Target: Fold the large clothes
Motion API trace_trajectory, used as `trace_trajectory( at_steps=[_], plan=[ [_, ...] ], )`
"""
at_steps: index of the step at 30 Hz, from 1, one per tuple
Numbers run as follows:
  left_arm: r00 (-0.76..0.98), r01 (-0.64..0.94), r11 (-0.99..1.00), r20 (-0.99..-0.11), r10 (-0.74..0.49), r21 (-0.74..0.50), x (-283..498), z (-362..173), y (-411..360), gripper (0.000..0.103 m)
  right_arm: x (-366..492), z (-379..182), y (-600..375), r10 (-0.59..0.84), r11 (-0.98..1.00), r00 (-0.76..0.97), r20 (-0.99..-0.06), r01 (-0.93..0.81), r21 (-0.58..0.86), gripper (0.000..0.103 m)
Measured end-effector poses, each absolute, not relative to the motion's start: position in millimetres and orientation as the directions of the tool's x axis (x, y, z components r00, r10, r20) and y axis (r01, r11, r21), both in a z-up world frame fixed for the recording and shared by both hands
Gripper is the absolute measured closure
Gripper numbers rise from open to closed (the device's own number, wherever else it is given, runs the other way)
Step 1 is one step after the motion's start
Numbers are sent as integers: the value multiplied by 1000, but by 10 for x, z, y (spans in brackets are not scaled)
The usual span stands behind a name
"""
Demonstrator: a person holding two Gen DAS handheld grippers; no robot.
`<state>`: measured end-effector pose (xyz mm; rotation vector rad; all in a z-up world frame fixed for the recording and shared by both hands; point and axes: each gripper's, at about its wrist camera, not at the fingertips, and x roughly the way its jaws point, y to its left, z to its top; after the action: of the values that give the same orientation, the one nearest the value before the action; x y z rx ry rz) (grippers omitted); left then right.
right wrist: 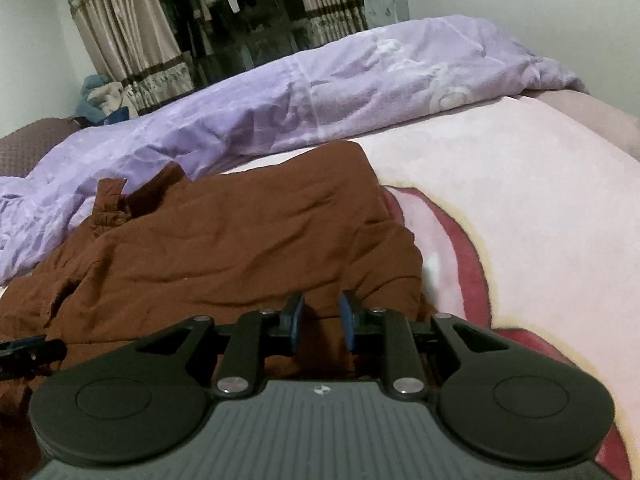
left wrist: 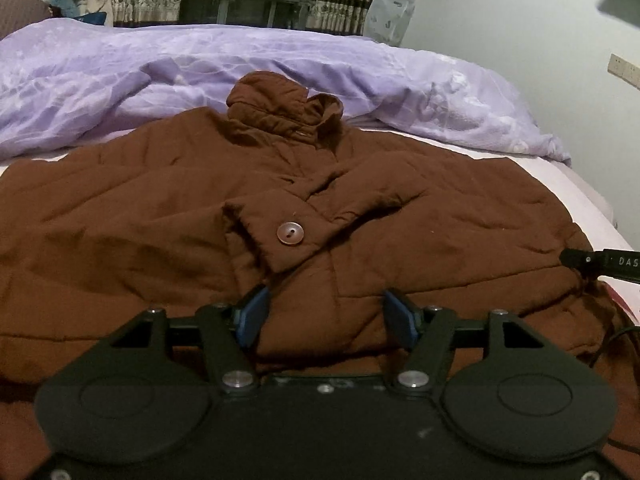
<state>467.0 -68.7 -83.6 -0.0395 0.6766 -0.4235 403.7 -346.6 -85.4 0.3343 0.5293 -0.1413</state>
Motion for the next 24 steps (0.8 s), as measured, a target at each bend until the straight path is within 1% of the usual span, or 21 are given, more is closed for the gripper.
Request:
trace_trajectory(
  at_steps=[2, 3, 6, 7, 9, 11, 14, 17, 20, 24],
  plan=[
    [694, 365, 915, -605, -391, -173, 4660, -800, -682, 37, 4031, -839, -3442, -53, 940, 854, -517, 218, 263, 77],
    [693, 360, 916, -608, -389, -176, 4644, -764, -670, 38, 4021, -816, -3438, -53, 939, 851, -522, 220, 264, 76],
    [691, 338, 917, -605, -396, -214, 4480, -601, -526, 38, 3882, -675, -3494, -35, 919, 846, -532, 236, 314, 75],
    [692, 337, 913, -596, -407, -231, 4396, -550, -447, 38, 3791, -620, -3522, -31, 914, 853, -520, 235, 331, 70],
    [696, 327, 915, -594, -403, -237, 4172, -465, -250, 38, 3566, -518, -3589, -24, 908, 870, -492, 225, 353, 58],
    [712, 316, 925, -592, -378, -210, 3880, -421, -4, 38, 3268, -455, -3675, -9, 908, 881, -473, 205, 366, 52],
    [735, 270, 945, -593, -328, -187, 3433, -423, 437, 36, 2823, -449, -3811, 33, 909, 885, -465, 167, 382, 48],
    [748, 180, 961, -605, -271, -208, 3007, -485, 929, 36, 2388, -542, -3957, 80, 902, 875, -477, 140, 407, 47],
    [755, 75, 967, -620, -214, -243, 2649, -585, 1329, 36, 2081, -693, -4049, 109, 879, 860, -498, 151, 452, 47],
    [756, -20, 946, -624, -198, -324, 2296, -711, 1711, 36, 1808, -937, -4122, 165, 828, 841, -515, 165, 536, 47]
  ],
)
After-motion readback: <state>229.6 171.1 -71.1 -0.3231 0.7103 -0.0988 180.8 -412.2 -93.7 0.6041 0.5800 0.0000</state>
